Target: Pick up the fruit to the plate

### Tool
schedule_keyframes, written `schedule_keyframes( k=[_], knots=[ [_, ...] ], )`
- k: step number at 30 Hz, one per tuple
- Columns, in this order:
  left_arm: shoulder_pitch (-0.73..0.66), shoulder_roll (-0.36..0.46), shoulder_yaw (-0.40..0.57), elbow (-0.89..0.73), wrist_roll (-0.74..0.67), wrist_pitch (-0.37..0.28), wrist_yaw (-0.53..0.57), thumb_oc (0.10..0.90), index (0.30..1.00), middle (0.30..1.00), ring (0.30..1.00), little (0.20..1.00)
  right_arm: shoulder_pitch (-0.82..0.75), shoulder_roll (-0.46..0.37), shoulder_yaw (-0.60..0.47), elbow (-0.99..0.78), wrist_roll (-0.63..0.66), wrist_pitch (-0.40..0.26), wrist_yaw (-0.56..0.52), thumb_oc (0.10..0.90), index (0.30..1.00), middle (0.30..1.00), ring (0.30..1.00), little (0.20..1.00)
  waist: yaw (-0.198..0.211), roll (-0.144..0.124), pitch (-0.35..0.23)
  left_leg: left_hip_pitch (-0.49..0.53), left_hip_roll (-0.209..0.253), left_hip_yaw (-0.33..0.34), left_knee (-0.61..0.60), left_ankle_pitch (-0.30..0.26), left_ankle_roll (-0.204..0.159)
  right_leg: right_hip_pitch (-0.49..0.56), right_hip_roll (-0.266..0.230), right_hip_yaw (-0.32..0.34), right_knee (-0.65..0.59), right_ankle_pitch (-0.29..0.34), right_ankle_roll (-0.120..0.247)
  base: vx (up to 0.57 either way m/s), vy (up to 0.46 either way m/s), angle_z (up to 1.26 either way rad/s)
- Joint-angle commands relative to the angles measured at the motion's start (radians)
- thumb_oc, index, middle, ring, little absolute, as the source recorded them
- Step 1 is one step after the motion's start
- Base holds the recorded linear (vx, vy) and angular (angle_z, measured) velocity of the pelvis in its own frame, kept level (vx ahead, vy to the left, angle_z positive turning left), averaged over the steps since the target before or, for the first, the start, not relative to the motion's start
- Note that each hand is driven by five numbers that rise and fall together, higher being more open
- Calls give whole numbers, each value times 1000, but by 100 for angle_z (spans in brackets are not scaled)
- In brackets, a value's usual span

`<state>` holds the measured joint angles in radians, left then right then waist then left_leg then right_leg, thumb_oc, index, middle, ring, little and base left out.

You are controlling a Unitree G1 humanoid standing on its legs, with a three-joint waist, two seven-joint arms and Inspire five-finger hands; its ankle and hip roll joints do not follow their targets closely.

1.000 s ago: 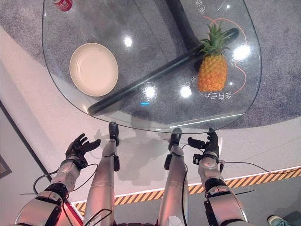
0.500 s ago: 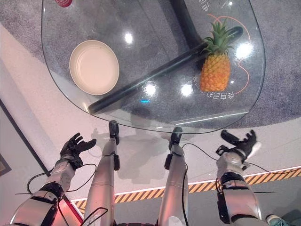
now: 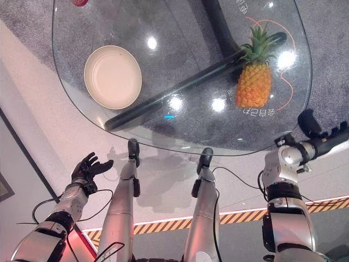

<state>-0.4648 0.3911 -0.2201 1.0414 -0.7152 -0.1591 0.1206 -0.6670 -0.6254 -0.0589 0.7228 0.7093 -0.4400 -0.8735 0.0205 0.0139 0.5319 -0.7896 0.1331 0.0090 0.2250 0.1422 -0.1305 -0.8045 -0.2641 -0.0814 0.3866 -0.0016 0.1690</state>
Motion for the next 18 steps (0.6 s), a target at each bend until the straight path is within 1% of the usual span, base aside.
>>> schedule_keyframes(
  k=[1,3,4,5,6,7,10,11,15,18],
  knots=[
    [61,38,34,30,-40,-18,30,800,900,900,900,900,27,-89,-21,-140,-160,-103,-110,800,900,900,900,900,-14,-23,-12,-11,-28,-37,137,-144,37,0,9,-45,-83,94,-16,-5,37,-1],
    [61,33,36,33,-43,-22,29,800,900,900,900,900,30,-80,-14,-216,-228,-87,-138,800,900,900,900,900,-19,-22,-12,-13,-29,-36,136,-143,39,-5,9,-42,-82,94,-16,-1,17,-1],
    [61,33,36,33,-43,-22,29,800,900,900,900,900,32,-77,-13,-233,-242,-81,-146,800,900,900,900,900,-19,-22,-12,-14,-30,-35,136,-142,39,-5,9,-42,-82,94,-16,-3,38,-1],
    [65,30,43,30,-41,-21,26,800,900,900,900,900,40,-65,-10,-303,-299,-64,-160,800,900,900,900,900,-22,-21,-12,-14,-30,-33,134,-141,40,-7,8,-40,-83,93,-17,-4,39,1],
    [69,27,48,32,-38,-25,21,800,900,900,900,900,44,-58,-3,-337,-334,-58,-162,800,900,900,900,900,-23,-20,-12,-14,-31,-32,133,-140,40,-7,8,-39,-83,92,-18,-7,57,2],
    [74,22,52,32,-37,-28,20,800,900,900,900,900,47,-53,4,-385,-369,-35,-162,800,900,900,900,900,-25,-18,-12,-14,-30,-30,132,-138,41,-8,7,-38,-83,91,-18,-5,38,2],
    [75,17,57,31,-35,-29,19,800,900,900,900,900,51,-47,15,-423,-400,-21,-156,800,900,900,900,900,-28,-18,-12,-13,-29,-28,130,-137,41,-7,6,-37,-84,89,-19,-5,26,0],
    [79,10,62,33,-32,-35,19,800,900,900,900,900,57,-37,31,-460,-422,-1,-139,800,900,900,900,900,-29,-17,-12,-10,-28,-23,124,-132,40,-4,6,-36,-87,89,-20,-10,35,-1],
    [81,6,67,33,-29,-38,16,800,900,900,900,900,67,-16,57,-490,-423,21,-85,800,900,900,900,900,-30,-17,-12,-6,-26,-18,119,-127,39,1,5,-38,-90,88,-21,-3,9,0],
    [81,2,68,34,-24,-42,11,800,900,900,900,900,69,2,91,-494,-397,54,-24,800,900,900,900,900,-28,-16,-12,-3,-25,-14,114,-122,37,5,2,-40,-92,89,-21,0,0,0]
  ],
)
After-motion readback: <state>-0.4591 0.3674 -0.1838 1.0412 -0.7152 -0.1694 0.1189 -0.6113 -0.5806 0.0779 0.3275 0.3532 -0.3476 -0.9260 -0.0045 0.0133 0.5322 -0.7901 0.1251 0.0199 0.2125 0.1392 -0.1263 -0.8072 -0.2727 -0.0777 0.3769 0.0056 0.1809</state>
